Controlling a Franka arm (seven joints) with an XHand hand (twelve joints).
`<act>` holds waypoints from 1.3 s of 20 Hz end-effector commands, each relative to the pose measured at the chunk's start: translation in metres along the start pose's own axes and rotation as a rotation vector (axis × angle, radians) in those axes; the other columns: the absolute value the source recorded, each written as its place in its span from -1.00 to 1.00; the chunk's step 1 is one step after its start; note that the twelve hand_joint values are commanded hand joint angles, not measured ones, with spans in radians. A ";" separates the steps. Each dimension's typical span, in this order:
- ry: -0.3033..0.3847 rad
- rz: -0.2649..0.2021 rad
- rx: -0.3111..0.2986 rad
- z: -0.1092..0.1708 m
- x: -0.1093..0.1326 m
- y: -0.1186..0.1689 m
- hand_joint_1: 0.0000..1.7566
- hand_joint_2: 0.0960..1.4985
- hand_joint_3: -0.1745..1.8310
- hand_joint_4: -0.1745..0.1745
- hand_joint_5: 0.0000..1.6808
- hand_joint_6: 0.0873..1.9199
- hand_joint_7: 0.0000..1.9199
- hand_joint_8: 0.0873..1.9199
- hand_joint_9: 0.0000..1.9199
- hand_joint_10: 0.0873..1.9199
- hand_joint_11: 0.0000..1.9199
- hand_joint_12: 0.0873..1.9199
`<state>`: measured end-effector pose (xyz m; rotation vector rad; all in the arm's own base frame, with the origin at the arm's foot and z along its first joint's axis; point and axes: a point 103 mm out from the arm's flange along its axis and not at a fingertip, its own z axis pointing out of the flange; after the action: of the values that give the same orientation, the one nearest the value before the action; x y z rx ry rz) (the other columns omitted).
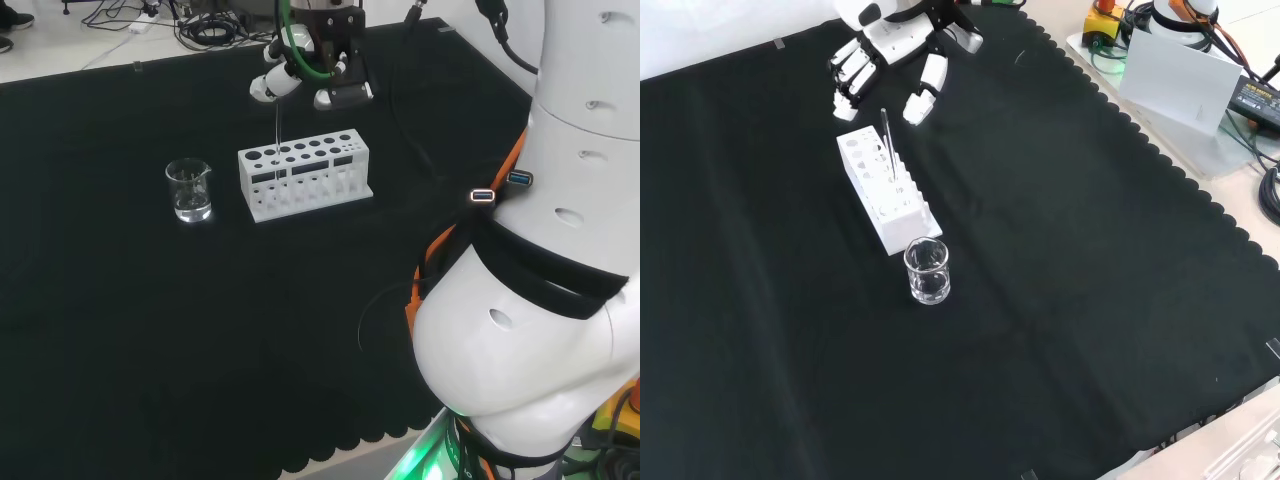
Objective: Take the glass rod from the white test tube rack.
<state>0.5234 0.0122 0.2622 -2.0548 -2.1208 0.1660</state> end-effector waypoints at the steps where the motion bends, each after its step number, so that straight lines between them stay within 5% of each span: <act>1: -0.015 -0.005 0.005 0.003 -0.003 0.003 -0.38 0.25 -0.50 -0.31 -0.38 -0.91 -0.80 -0.27 -0.59 -0.29 -0.91 0.42; 8: -0.021 -0.012 0.019 0.008 -0.005 0.005 -0.26 0.20 -0.44 -0.37 -0.47 -0.40 -0.71 -0.28 -0.46 -0.34 -0.86 0.40; 26: -0.023 -0.031 -0.002 0.008 0.000 0.010 -0.09 0.16 -0.33 -0.75 -0.36 -0.21 -0.49 -0.28 -0.25 -0.38 -0.76 0.35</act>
<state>0.5311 0.0109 0.2526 -2.0297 -2.1567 0.1985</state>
